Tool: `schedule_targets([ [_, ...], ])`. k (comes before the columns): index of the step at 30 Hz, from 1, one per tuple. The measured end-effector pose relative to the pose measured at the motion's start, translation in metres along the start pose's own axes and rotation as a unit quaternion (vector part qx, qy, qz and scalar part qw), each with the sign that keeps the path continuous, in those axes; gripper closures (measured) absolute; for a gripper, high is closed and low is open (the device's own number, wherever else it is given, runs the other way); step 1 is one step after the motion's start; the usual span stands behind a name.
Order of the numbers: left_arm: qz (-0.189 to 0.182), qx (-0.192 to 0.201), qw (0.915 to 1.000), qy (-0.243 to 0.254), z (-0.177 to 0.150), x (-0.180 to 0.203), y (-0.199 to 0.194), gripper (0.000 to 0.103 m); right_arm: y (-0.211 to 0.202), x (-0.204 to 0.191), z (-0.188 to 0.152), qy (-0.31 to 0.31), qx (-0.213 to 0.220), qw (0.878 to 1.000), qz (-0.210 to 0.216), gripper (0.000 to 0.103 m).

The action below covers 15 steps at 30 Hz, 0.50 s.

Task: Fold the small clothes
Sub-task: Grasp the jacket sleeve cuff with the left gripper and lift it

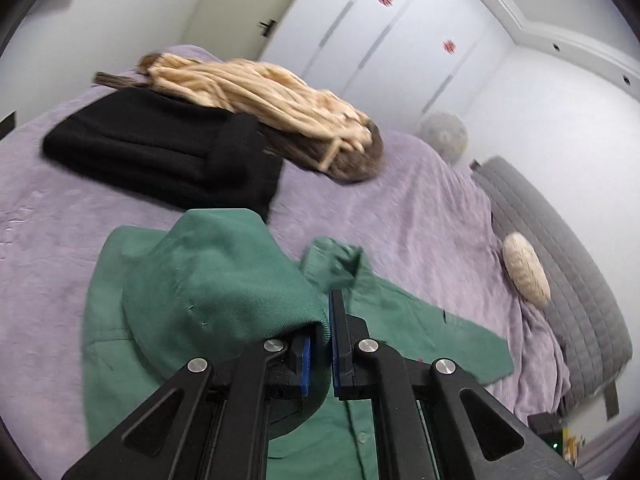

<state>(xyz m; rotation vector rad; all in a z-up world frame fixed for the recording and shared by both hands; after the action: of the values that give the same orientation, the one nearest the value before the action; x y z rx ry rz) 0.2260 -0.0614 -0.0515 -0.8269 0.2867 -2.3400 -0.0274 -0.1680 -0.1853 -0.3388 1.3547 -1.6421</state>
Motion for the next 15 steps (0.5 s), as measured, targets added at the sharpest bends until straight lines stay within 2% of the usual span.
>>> schedule_targets([
  [3, -0.013, -0.061, 0.9969, 0.048, -0.054, 0.060, 0.048, 0.094, -0.001, 0.034, 0.000, 0.029, 0.006, 1.000, -0.012, 0.000],
  [5, -0.001, -0.100, 0.9916, 0.082, -0.094, 0.083, 0.079, 0.094, 0.000, 0.055, -0.002, 0.042, 0.006, 0.999, -0.021, 0.000],
  [8, 0.045, -0.152, 0.9749, 0.157, -0.150, 0.094, 0.105, 0.094, 0.005, 0.075, -0.006, 0.056, 0.005, 0.998, -0.029, 0.000],
  [10, 0.075, -0.176, 0.9618, 0.196, -0.174, 0.090, 0.117, 0.091, 0.007, 0.084, -0.006, 0.063, 0.006, 0.997, -0.034, 0.000],
  [11, 0.080, -0.188, 0.9575, 0.204, -0.183, 0.090, 0.120, 0.077, 0.007, 0.090, -0.004, 0.065, 0.008, 0.997, -0.034, 0.000],
  [12, 0.074, -0.190, 0.9576, 0.203, -0.189, 0.087, 0.116, 0.052, 0.007, 0.091, -0.002, 0.066, 0.012, 0.997, -0.036, 0.000],
  [13, 0.068, -0.184, 0.9588, 0.205, -0.190, 0.092, 0.112, 0.037, 0.008, 0.094, 0.000, 0.067, 0.016, 0.997, -0.037, 0.000],
  [14, 0.071, -0.178, 0.9578, 0.214, -0.190, 0.091, 0.104, 0.016, 0.008, 0.095, 0.002, 0.066, 0.020, 0.997, -0.040, 0.000],
  [15, 0.078, -0.171, 0.9557, 0.227, -0.190, 0.092, 0.100, 0.013, 0.009, 0.094, 0.006, 0.064, 0.025, 0.997, -0.044, 0.000],
])
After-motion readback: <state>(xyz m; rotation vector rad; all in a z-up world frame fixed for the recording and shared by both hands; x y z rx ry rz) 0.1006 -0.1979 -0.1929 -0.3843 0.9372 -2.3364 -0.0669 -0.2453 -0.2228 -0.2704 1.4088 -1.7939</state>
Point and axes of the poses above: each gripper's, at about its wrist camera, not at the fingertips, and y roughly the way its jaws point, x to its right, z to its top, the point moved 10 cm from there along y, roughly the way its jaws point, and after that the axes turned 15 degrees about x, right-handed, at the moved point
